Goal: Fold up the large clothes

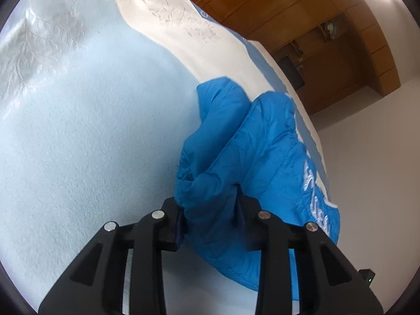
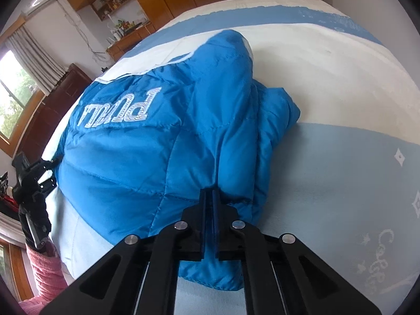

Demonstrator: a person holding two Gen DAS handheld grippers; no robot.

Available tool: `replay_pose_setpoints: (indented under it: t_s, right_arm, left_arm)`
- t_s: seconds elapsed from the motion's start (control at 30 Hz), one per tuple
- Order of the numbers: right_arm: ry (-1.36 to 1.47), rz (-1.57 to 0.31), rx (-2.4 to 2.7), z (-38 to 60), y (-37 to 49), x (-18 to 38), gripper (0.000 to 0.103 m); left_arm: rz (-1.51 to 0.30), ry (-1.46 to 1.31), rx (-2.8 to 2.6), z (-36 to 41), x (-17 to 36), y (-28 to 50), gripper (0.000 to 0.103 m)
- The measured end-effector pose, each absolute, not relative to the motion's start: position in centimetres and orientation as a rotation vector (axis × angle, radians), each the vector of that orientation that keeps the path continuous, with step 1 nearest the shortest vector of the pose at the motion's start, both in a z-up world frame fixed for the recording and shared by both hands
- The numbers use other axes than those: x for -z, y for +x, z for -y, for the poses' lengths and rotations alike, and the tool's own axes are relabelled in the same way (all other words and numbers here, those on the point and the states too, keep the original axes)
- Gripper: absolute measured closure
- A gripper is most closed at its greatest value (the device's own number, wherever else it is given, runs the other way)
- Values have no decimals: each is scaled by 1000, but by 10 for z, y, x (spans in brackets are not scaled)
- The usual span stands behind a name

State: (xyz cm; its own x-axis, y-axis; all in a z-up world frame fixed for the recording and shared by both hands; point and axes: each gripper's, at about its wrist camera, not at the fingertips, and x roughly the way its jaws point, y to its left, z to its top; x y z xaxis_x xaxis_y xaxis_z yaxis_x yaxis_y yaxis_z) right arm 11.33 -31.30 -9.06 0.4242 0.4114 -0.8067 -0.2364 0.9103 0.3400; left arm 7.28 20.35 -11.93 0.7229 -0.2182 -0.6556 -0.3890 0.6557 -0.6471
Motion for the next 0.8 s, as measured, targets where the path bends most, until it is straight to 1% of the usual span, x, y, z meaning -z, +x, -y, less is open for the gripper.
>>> replay_pose_setpoints:
  t_s: [0.13, 0.3, 0.37, 0.43, 0.53, 0.57, 0.6, 0.8]
  right_arm:
    - [205, -1037, -401, 314, 112, 96, 101]
    - [205, -1037, -398, 315, 111, 94, 101]
    - [235, -1045, -414, 319, 112, 92, 101]
    - [269, -1042, -442, 327, 110, 86, 97]
    - [258, -970, -442, 342, 98, 65, 90]
    - [238, -943, -414, 347, 94, 57, 85]
    - [210, -920, -374, 354, 90, 47, 83]
    - [207, -914, -314, 381, 80, 23, 83]
  left_arm:
    - [-783, -842, -107, -201, 122, 77, 70]
    - [-781, -859, -99, -203, 121, 79, 71]
    - [-764, -844, -90, -205, 115, 77, 74]
    - [-742, -825, -85, -202, 107, 75, 77]
    - [-695, -746, -84, -192, 83, 68, 80]
    - [-676, -713, -83, -185, 72, 67, 80]
    - [-656, -675, -83, -177, 59, 66, 81]
    - [-543, -448, -13, -104, -12, 67, 82]
